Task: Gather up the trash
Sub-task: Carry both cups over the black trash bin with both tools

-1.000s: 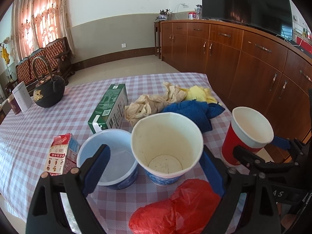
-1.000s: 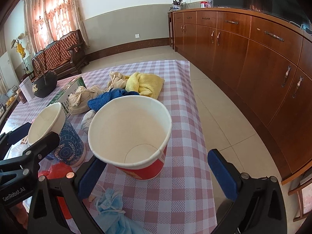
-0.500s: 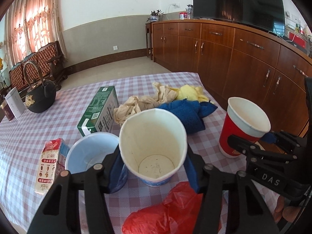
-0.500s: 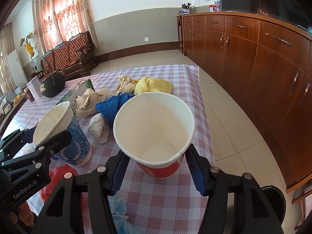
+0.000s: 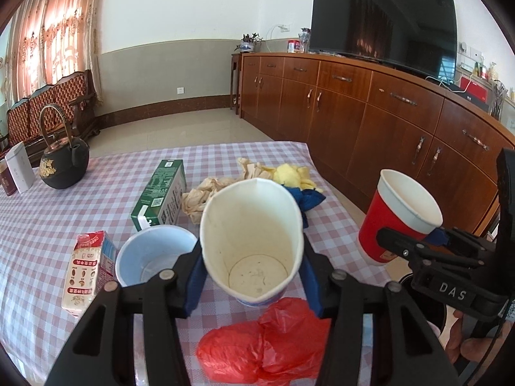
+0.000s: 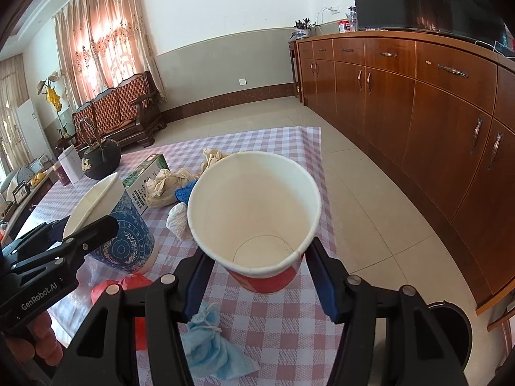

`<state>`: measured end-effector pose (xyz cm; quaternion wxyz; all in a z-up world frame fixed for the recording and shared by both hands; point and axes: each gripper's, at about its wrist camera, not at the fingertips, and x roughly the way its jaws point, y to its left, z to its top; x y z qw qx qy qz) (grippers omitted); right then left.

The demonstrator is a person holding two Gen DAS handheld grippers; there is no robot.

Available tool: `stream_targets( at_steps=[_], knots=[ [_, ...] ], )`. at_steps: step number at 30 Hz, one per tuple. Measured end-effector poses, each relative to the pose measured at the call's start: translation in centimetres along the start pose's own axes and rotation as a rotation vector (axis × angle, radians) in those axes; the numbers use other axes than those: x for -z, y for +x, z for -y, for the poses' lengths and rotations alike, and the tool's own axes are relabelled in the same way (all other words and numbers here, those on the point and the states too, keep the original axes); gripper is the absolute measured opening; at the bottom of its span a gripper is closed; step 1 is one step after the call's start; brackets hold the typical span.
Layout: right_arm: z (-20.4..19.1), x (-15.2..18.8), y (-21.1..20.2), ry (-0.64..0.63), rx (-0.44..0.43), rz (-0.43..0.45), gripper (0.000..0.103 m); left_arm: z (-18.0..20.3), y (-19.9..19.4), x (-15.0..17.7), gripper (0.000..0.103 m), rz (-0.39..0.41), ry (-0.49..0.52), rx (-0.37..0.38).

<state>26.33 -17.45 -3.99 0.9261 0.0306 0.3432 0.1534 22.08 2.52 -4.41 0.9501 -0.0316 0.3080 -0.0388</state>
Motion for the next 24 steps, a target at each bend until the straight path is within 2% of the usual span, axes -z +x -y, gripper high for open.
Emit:
stream_targets(
  at_steps=[15,24],
  knots=[
    [8.4,1.9,-8.4,0.117,0.124,0.065,0.060,6.7,-0.9,-0.5,0.053,0.012,0.064,0.144],
    [15.1,5.1,-12.4,0.210,0.244,0.059,0.060,14.3,-0.5,0.3,0.053,-0.028,0.148,0.298]
  ],
)
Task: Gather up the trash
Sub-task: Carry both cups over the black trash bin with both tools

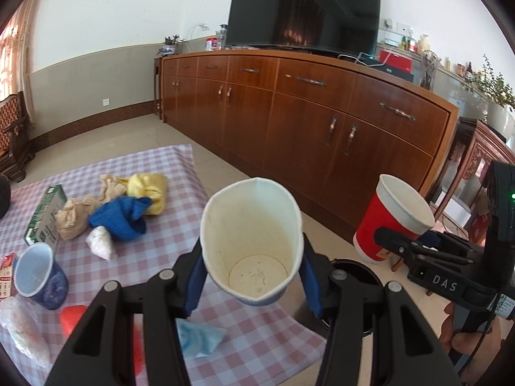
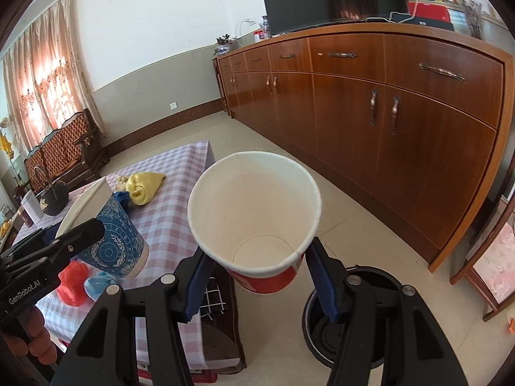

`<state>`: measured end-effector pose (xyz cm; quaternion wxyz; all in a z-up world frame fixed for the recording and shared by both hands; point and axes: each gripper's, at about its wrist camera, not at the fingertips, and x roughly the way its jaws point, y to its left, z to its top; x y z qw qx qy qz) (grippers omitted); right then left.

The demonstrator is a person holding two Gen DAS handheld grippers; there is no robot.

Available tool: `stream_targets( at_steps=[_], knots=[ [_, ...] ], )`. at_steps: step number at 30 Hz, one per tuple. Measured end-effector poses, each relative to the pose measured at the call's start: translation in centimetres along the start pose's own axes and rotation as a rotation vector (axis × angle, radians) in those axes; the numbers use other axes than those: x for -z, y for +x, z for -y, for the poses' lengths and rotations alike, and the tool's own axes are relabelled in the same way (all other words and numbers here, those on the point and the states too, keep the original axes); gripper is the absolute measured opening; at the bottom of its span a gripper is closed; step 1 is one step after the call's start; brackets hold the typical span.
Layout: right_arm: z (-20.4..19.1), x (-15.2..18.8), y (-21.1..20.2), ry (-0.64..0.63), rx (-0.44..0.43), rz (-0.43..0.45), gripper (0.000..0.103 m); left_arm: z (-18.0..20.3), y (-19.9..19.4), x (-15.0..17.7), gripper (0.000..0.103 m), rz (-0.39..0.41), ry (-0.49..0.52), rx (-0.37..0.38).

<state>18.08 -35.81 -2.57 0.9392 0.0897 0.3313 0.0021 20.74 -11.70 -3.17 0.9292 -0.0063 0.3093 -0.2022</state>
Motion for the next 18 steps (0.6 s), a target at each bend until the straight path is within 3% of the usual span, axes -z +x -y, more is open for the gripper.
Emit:
stream_targets(
  at_steps=[10,18],
  knots=[
    [10.6,3.8,-0.7,0.131,0.152,-0.067,0.060,9.4,4.5,1.7,0.053,-0.116,0.072,0.196],
    [16.6,7.5,1.2,0.213,0.208,-0.150,0.060,13.1,9.1,4.2,0.053,-0.229,0.064,0.231]
  ],
)
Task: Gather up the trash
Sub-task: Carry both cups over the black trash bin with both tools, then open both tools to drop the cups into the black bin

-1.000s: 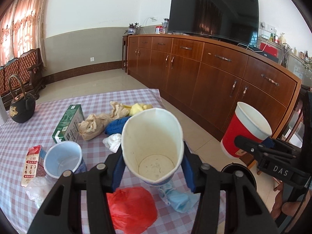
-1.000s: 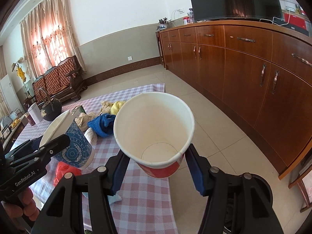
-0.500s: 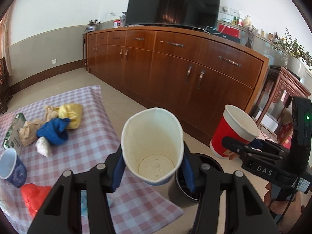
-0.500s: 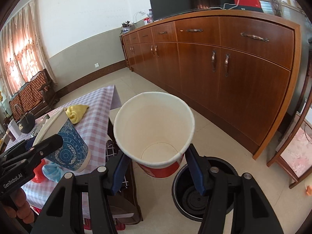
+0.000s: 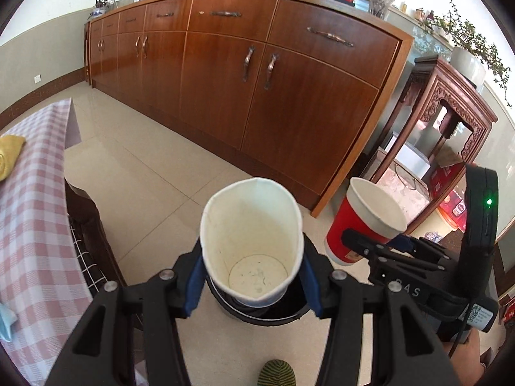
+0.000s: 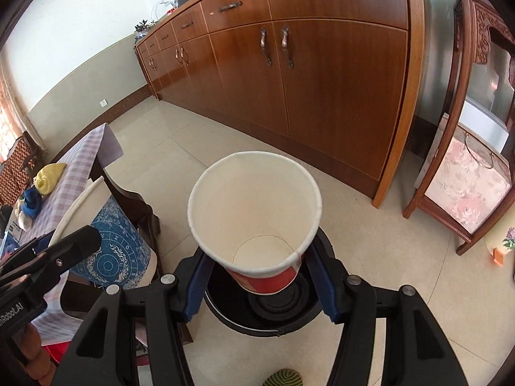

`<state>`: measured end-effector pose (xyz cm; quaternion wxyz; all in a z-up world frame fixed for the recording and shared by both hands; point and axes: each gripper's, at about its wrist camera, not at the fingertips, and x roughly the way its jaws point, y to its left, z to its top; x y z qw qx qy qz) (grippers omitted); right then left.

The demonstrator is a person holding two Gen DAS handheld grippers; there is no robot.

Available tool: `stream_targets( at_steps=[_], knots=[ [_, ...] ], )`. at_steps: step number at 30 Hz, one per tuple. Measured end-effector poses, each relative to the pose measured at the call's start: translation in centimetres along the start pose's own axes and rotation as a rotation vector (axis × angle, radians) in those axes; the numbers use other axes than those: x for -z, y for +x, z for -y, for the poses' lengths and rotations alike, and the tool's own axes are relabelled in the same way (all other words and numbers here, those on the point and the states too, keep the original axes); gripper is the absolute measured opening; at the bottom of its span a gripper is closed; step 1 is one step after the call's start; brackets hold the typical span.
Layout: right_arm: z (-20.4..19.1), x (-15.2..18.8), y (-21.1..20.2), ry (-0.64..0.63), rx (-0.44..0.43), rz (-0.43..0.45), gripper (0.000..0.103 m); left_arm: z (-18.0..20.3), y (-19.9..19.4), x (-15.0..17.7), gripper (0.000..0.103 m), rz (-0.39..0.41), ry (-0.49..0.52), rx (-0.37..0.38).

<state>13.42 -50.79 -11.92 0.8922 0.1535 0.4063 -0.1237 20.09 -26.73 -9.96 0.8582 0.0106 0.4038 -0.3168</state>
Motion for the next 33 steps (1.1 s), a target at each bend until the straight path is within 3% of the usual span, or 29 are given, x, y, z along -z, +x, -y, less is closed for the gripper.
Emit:
stream_targets(
  at_steps=[10,13,16,18,21,28,33],
  knots=[
    [2.2,-0.3,5.9,0.029,-0.023,-0.118,0.060,0.4,7.1,1.0,0.054,-0.126,-0.032,0.002],
    [2.5,-0.3,7.5,0.020,-0.012,-0.152,0.060,0.6,8.9,1.1,0.058,-0.158,-0.038,-0.006],
    [2.9,-0.5,8.6,0.021,0.006,-0.173,0.063,0.6,10.3,1.5,0.063,-0.183,-0.041,-0.015],
    [3.0,-0.5,9.2,0.022,0.021,-0.186,0.071,0.5,11.1,1.6,0.066,-0.195,-0.043,-0.018],
    [3.6,-0.7,9.3,0.034,0.050,-0.182,0.075,0.3,11.9,1.5,0.079,-0.204,-0.065,-0.006],
    [4.5,-1.7,7.3,0.091,0.093,-0.117,0.076,0.8,10.5,0.5,0.082,-0.151,-0.088,-0.034],
    [4.9,-1.9,6.2,0.134,0.094,-0.100,0.076,0.7,9.8,0.1,0.086,-0.192,-0.077,-0.073]
  ],
)
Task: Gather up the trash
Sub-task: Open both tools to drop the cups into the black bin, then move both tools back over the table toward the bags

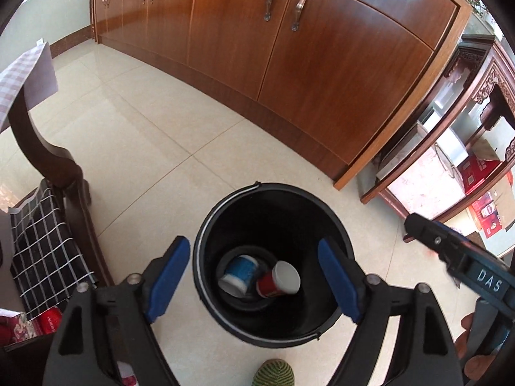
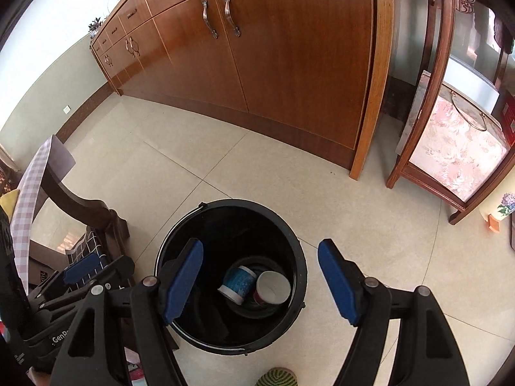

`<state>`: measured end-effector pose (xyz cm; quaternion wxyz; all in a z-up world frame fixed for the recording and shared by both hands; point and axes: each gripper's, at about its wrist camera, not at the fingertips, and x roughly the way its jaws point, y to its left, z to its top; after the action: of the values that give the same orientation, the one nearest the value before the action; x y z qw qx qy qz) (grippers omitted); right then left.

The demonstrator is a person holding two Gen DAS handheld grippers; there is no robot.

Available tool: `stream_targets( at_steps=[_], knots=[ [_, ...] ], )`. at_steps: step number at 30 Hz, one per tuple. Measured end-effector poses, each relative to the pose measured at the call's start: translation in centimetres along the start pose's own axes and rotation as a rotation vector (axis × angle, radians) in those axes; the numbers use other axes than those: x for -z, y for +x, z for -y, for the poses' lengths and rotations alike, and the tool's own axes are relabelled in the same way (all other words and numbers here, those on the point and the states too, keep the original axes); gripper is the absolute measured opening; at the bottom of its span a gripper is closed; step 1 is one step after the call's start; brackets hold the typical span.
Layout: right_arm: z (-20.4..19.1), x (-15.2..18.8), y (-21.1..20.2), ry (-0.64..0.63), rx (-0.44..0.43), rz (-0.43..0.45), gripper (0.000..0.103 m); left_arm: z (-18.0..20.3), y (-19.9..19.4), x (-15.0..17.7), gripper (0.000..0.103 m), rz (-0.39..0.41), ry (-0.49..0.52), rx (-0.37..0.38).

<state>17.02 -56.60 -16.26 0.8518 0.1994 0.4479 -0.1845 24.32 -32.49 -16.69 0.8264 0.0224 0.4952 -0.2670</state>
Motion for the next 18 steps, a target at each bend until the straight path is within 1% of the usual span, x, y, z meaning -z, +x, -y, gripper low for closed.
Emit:
stream_targets(
  at_steps=[3,5,6,7,9,10,11,12,14,16,18],
  knots=[
    [0.2,-0.2,-1.1,0.032,-0.027,0.031,0.076,-0.9,-1.2,0.1,0.089,-0.013,-0.049,0.032],
    [0.1,-0.4,-2.1,0.045,-0.053,0.054,0.076,-1.3,-2.5,0.2,0.090,-0.014,-0.082,0.082],
    [0.0,-0.4,-2.6,0.048,-0.062,0.067,0.076,-1.7,-3.2,0.3,0.090,-0.002,-0.107,0.114],
    [-0.3,-0.4,-3.1,0.048,-0.069,0.079,0.076,-2.0,-4.3,0.5,0.090,0.030,-0.141,0.141],
    [-0.7,-0.5,-4.1,0.047,-0.091,0.097,0.076,-2.8,-6.7,1.0,0.090,0.124,-0.218,0.199],
    [-0.9,-0.5,-4.5,0.046,-0.097,0.104,0.076,-3.1,-7.9,1.1,0.090,0.162,-0.241,0.207],
    [-1.2,-0.4,-4.9,0.043,-0.106,0.111,0.076,-3.2,-8.8,1.2,0.092,0.181,-0.245,0.205],
    [-1.6,-0.4,-5.4,0.039,-0.118,0.116,0.076,-3.1,-9.6,1.0,0.096,0.185,-0.232,0.199],
    [-2.7,-0.4,-6.2,0.021,-0.139,0.129,0.076,-2.7,-11.1,0.9,0.103,0.167,-0.184,0.181],
    [-4.3,-0.2,-7.0,-0.013,-0.155,0.150,0.076,-2.9,-12.1,0.9,0.103,0.129,-0.169,0.212],
    [-6.0,-0.1,-8.0,-0.047,-0.179,0.167,0.076,-3.4,-13.5,1.1,0.103,0.111,-0.177,0.205]
  ],
)
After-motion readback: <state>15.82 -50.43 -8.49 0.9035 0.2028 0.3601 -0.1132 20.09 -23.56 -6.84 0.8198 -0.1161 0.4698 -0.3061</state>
